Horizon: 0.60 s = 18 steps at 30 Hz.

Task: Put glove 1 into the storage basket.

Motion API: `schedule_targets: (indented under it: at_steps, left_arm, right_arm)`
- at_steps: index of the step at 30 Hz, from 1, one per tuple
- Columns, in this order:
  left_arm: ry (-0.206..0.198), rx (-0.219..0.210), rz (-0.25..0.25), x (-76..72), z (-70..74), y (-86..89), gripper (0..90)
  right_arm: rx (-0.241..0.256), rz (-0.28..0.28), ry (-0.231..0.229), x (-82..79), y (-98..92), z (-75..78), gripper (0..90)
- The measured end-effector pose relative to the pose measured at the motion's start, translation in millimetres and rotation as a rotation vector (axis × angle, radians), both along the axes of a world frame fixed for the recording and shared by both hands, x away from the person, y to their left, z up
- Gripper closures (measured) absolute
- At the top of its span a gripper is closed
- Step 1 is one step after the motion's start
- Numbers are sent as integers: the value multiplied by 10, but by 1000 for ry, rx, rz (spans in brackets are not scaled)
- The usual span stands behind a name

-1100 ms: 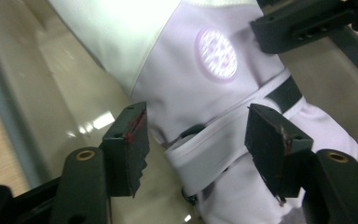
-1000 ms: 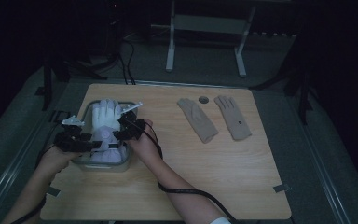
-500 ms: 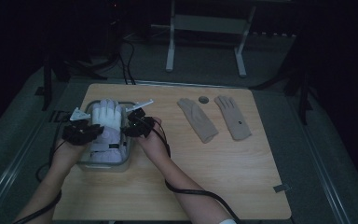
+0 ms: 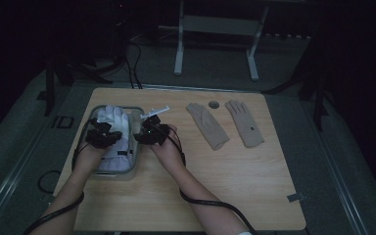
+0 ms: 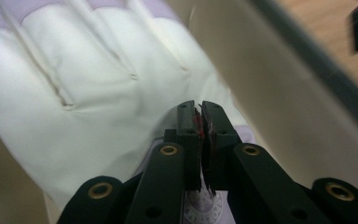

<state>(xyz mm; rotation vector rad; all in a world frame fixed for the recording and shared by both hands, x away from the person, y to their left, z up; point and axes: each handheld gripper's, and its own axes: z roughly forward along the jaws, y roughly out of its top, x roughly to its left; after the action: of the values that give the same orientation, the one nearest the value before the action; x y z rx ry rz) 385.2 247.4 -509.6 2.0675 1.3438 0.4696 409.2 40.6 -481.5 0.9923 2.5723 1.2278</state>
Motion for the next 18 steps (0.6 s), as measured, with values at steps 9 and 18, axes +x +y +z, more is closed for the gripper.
schedule_targets:
  at_steps: [9,18]
  left_arm:
    - [-10,-18,-8,-19,27,6,845]
    - [-42,-91,-74,-235,210,-113,804]
  right_arm:
    - [4,-1,-6,6,-75,3,575]
    - [26,36,-27,5,-209,116,455]
